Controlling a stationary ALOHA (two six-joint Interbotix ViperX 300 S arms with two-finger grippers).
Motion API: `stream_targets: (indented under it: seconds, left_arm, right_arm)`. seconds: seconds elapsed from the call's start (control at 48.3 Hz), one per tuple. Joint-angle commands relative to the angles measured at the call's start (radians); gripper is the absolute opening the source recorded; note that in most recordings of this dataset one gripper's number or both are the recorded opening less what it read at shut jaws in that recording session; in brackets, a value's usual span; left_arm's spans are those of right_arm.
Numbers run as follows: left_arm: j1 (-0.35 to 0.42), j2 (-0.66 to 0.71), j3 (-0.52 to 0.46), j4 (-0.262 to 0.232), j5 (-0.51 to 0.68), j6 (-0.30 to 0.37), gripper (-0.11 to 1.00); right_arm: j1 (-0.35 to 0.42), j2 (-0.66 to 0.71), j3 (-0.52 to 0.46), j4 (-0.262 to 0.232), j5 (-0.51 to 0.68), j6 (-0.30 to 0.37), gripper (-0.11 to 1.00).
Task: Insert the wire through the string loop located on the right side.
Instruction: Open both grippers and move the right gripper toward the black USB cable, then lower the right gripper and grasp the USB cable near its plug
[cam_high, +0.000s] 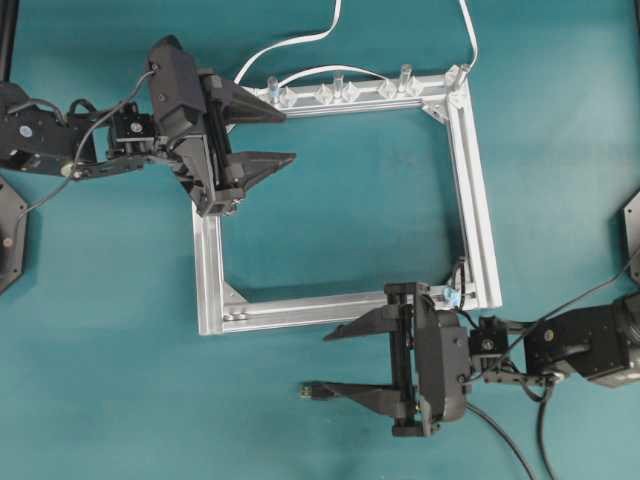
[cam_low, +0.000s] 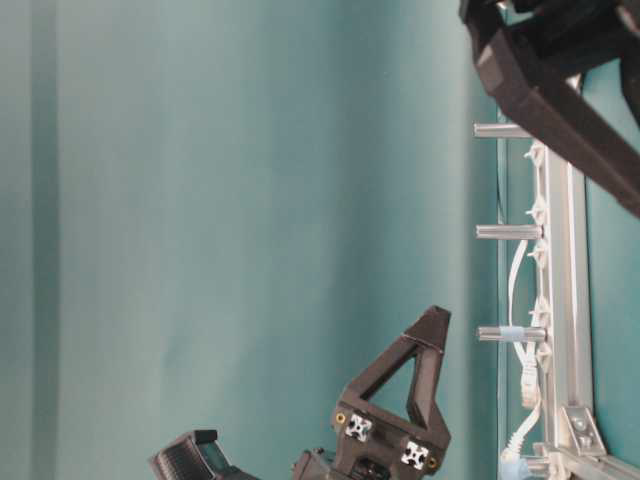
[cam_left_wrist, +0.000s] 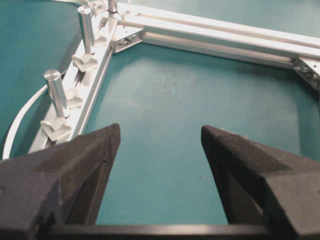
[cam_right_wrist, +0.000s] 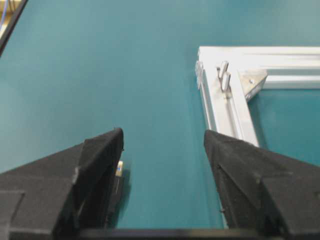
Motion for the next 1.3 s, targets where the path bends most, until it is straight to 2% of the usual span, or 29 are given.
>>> stream_targets:
  seconds: [0.0,0.166,1.283]
  left_arm:
    - [-0.005,-0.023,-0.009,0.003,-0.005,0.002,0.76]
    - [-0.009,-0.023,-0.006,0.005,-0.005,0.002,0.76]
    - [-0.029,-0.023,0.005,0.003,-0.003,-0.008,0.76]
  right_arm:
    - [0.003,-0.005,-0.015,0.000,0.017,-0.002,0.73]
    - [0.005,0.034,-0.025,-0.002,0.058,0.002,0.73]
    - [0.037,0.144,-0.075,-0.012,0.094,0.006,0.73]
